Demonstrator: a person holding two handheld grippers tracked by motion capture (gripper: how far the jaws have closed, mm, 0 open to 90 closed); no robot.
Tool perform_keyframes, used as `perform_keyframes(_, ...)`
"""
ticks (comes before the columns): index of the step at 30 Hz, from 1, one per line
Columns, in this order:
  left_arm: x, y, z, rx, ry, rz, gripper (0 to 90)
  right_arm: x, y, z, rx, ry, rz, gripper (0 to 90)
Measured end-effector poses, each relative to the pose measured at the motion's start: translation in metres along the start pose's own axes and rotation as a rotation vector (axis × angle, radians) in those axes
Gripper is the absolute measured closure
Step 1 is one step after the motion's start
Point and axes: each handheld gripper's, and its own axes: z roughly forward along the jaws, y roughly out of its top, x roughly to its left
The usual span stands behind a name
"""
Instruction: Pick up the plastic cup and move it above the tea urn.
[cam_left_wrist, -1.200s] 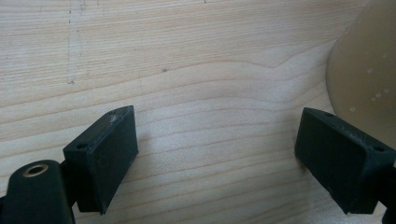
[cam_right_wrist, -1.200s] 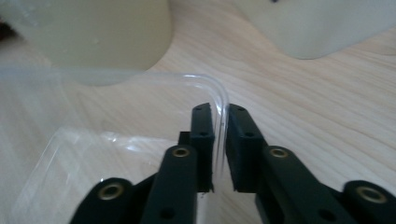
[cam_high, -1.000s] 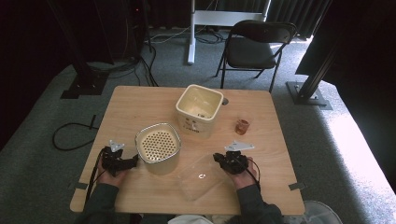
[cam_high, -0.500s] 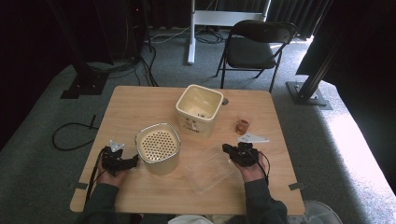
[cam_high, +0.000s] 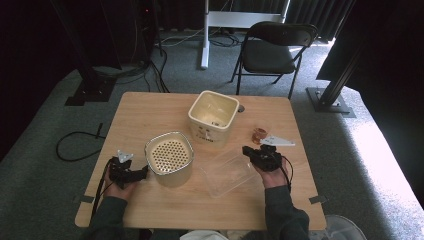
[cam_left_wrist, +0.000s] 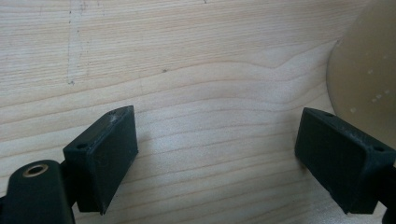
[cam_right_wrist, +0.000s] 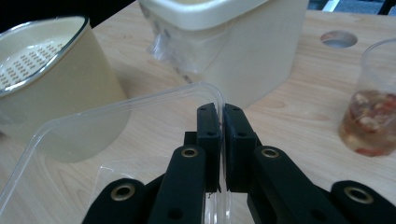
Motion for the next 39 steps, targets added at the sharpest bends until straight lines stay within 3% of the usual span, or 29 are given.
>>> perform_keyframes(17, 0.0, 0.0, 0.0, -0.001, 0.0, -0.002, 13.7, -0.013, 0.026, -0.009, -0.034, -0.016, 0.009, 86.8)
perform_keyframes(39, 0.0, 0.0, 0.0, -0.001, 0.0, 0.001, 13.7, -0.022, 0.077, -0.026, -0.107, -0.042, 0.024, 86.8)
